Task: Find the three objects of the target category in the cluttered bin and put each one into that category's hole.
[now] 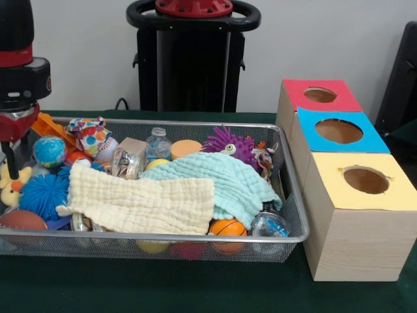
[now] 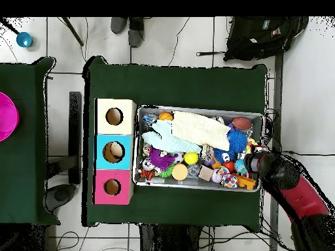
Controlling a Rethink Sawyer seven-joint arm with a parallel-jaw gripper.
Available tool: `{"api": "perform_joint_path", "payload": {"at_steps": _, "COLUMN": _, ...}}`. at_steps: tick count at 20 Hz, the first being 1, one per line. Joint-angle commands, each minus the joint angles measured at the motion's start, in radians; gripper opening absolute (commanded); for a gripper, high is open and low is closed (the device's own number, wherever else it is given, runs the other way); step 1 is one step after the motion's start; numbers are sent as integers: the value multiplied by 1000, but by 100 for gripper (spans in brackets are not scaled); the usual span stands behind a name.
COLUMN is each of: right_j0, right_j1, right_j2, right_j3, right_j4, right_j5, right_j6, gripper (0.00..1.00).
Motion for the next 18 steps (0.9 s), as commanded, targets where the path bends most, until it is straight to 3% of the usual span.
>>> {"api": "perform_joint_path", "payload": {"at_steps": 1, "right_j0": -7, "right_j1": 59, "right_j2": 70, "right_j3": -52, "right_j4": -47, "right_j5": -1, "right_j6": -30, "gripper": 100}}
{"api": "perform_joint_path", "payload": {"at_steps": 18, "right_j0": -43, "right_j1": 80, "right_j2": 79, "right_j3": -106, "right_j4": -69, "right_j5": 31, "right_j6": -75, "gripper": 100}}
